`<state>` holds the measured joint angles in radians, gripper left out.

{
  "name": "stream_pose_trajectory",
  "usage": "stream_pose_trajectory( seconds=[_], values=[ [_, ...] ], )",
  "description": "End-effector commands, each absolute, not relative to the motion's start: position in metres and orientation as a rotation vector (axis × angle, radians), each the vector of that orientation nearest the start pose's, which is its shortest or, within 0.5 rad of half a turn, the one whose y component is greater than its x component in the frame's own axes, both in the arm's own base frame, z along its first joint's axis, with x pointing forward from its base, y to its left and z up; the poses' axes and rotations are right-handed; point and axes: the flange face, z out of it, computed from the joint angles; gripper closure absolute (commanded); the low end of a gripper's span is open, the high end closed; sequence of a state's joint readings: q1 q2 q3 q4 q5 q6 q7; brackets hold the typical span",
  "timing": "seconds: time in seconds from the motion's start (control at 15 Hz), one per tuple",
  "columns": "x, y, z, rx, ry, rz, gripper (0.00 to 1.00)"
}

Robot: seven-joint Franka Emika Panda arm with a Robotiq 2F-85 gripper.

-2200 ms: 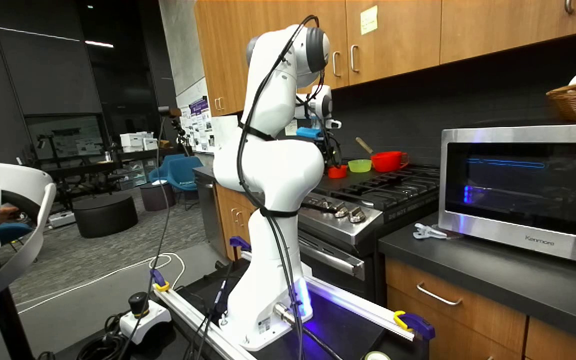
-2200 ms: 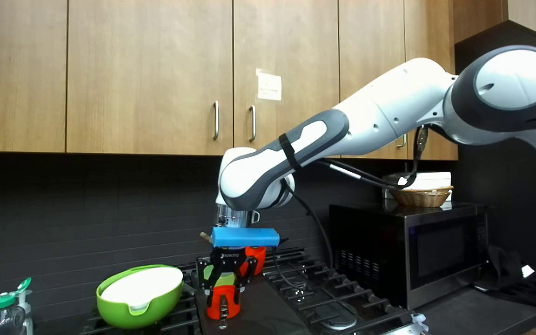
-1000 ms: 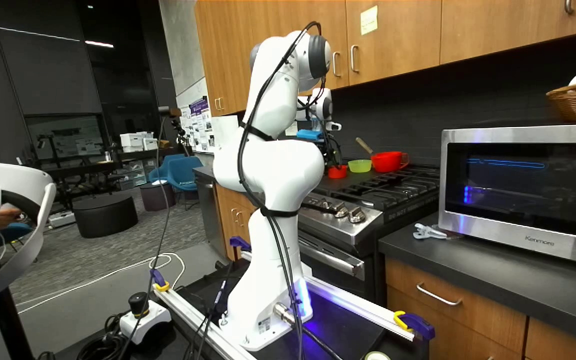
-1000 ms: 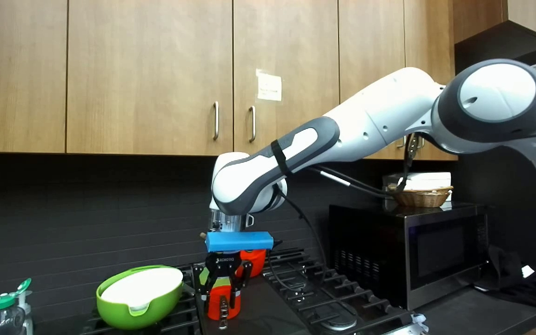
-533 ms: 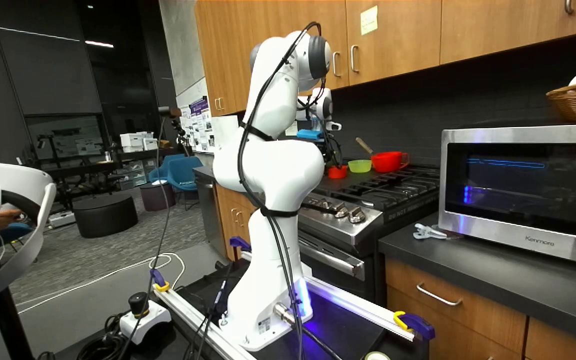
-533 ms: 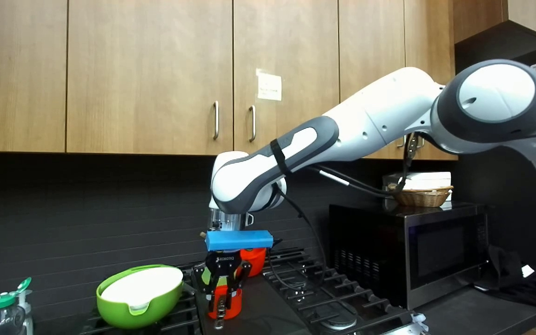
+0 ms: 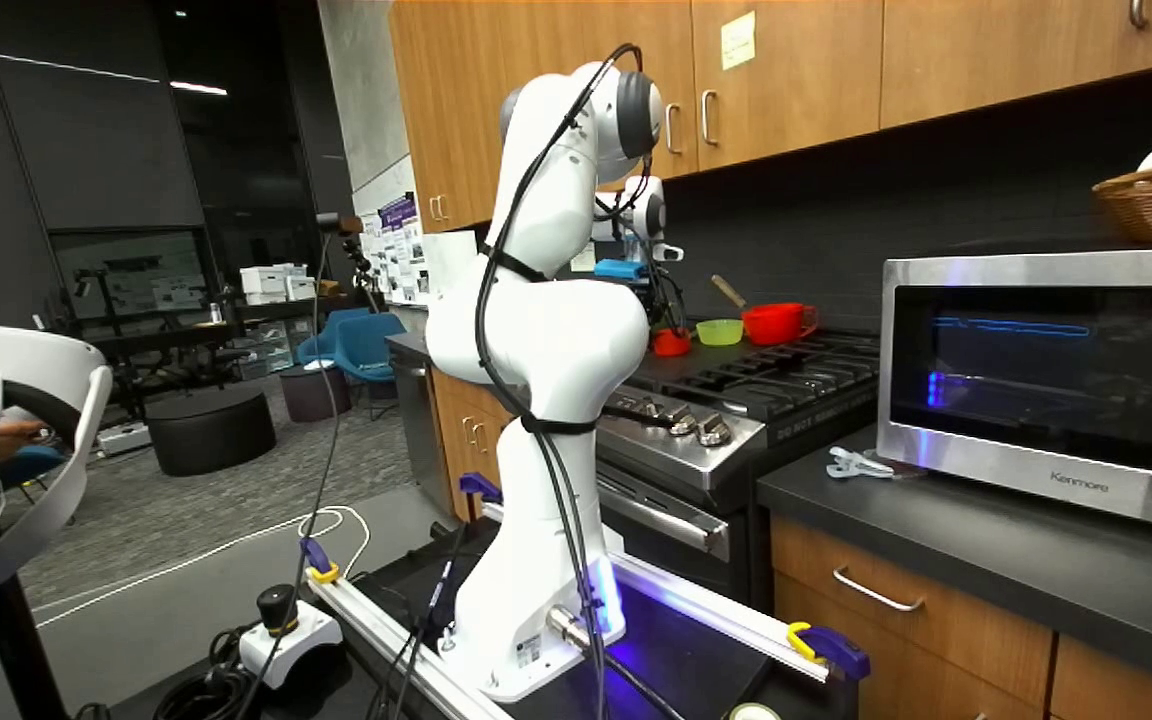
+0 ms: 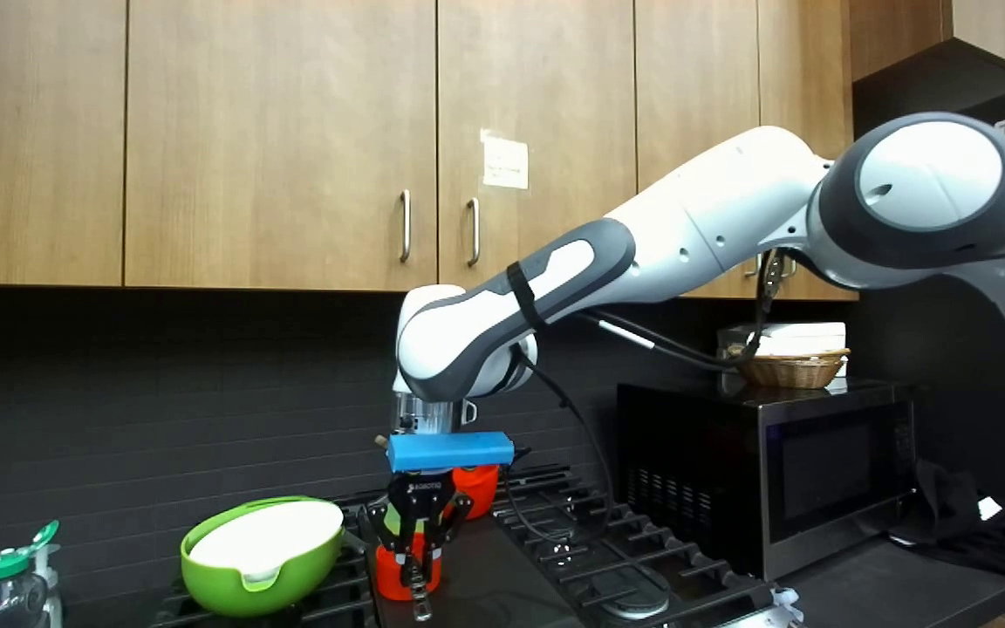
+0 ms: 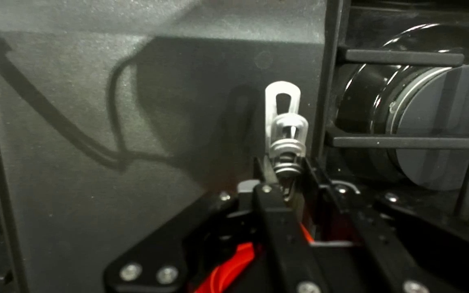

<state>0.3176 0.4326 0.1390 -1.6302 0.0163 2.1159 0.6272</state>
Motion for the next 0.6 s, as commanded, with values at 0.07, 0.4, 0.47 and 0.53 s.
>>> stream_pose_trajectory(
  seconds=[0.07,0.4,0.47,0.53],
  values=[
    [0.616,0.290,0.378,-3.077,0.286,-0.014,0.74],
    [0.619,0.285,0.392,-3.093,0.288,-0.071,0.54],
    [0.619,0.285,0.395,-3.101,0.284,-0.086,0.51],
    [0.620,0.283,0.397,-3.108,0.282,-0.105,0.55]
  ],
)
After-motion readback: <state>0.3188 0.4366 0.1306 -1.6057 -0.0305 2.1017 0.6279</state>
